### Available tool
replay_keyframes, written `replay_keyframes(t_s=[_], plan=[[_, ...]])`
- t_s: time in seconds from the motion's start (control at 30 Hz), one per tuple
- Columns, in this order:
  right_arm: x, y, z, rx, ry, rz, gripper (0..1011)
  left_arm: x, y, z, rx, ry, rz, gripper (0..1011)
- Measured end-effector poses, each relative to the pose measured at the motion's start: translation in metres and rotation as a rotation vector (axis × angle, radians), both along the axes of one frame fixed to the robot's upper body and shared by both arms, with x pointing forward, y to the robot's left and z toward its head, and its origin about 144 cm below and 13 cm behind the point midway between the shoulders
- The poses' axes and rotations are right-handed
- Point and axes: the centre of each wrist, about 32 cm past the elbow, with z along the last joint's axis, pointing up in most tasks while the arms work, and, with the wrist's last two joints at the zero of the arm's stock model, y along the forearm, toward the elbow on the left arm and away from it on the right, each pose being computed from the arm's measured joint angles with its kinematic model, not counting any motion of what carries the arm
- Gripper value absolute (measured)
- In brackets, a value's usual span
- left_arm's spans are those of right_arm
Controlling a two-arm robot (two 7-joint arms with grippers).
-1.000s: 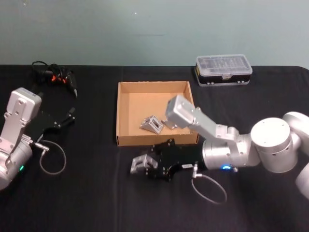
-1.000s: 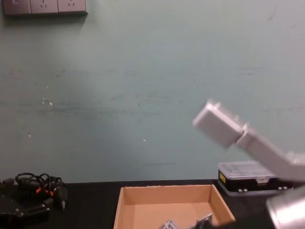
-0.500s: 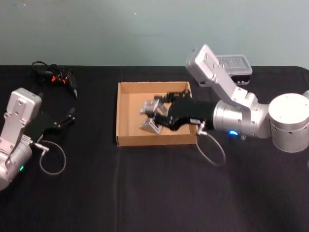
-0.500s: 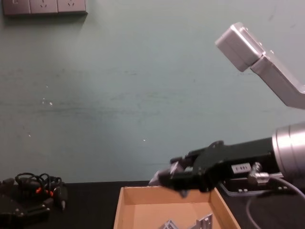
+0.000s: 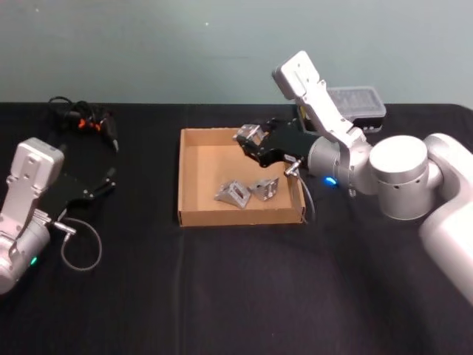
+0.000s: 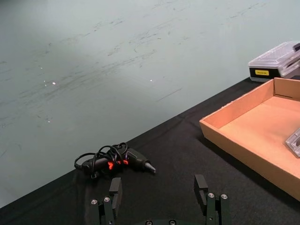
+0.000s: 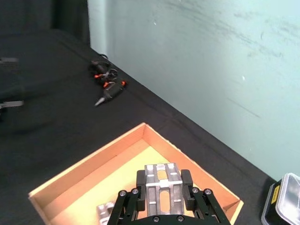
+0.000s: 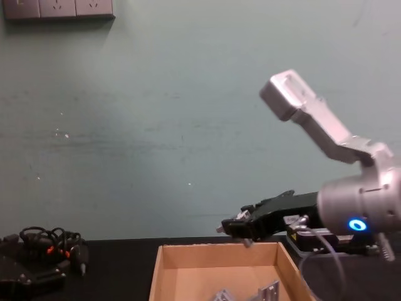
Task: Use one hand to pick up the angle iron from the table and place it into the box.
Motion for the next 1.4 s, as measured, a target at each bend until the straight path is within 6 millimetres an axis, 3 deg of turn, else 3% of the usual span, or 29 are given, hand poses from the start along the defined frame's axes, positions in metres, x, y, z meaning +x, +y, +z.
replay_keyframes(t_s=[0.53,1.27,1.4], plan=[[0.029,0.02,-0.027,0.011,0.11,-0.097,446,0.0,0.0,0.0,0.0,0.0,0.0,1011],[0.032,0.02,-0.037,-0.024,0.138,-0.125,446,0.0,0.0,0.0,0.0,0.0,0.0,1011],[0.031,0.022,-0.037,-0.024,0.138,-0.12,521,0.0,0.0,0.0,0.0,0.0,0.0,1011]])
